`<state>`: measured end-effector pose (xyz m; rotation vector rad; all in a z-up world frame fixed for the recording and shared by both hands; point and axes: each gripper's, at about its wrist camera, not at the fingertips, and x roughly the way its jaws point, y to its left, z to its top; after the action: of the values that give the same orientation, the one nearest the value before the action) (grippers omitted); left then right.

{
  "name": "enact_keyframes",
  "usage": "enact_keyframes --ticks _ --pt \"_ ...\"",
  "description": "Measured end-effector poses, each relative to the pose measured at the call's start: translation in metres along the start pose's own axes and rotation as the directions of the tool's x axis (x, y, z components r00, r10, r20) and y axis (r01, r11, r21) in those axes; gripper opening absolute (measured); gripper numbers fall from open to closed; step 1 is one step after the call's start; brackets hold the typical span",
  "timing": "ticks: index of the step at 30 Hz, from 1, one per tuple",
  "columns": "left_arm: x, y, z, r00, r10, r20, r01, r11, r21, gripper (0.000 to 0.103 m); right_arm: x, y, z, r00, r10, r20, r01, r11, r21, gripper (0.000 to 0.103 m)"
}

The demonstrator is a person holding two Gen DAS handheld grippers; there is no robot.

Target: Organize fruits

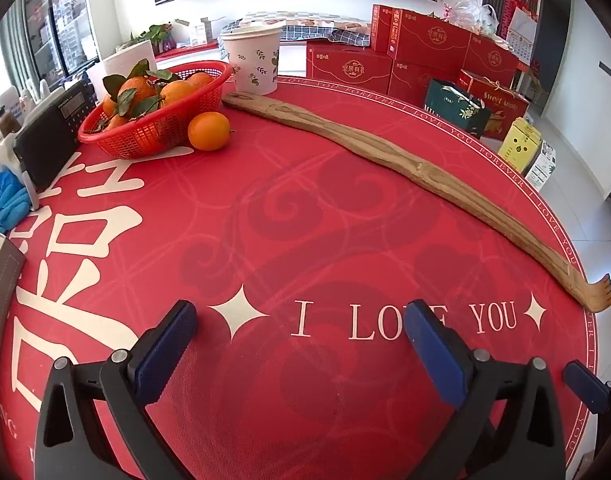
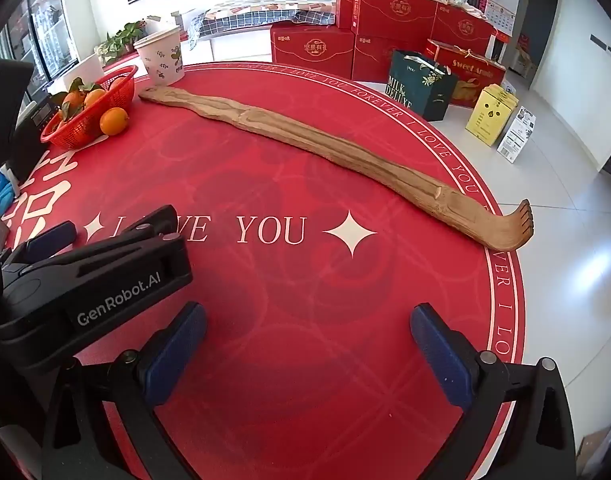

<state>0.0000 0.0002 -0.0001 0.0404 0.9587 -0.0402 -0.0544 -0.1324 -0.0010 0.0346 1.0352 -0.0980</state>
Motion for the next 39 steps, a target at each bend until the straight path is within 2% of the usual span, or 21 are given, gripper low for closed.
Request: enact_keyframes --ticks 1,39 --pt "0.000 0.001 0.000 1.000 -0.017 0.004 0.017 1.000 -0.014 0.103 0.000 0.000 0.000 1.000 0.001 0.001 -0.001 1.000 -0.002 0.103" --pt "0.000 0.001 0.000 1.000 -0.016 0.005 0.016 1.000 -0.014 0.103 0.002 0.010 0.004 1.000 -0.002 0.003 0.002 1.000 0.015 0.103"
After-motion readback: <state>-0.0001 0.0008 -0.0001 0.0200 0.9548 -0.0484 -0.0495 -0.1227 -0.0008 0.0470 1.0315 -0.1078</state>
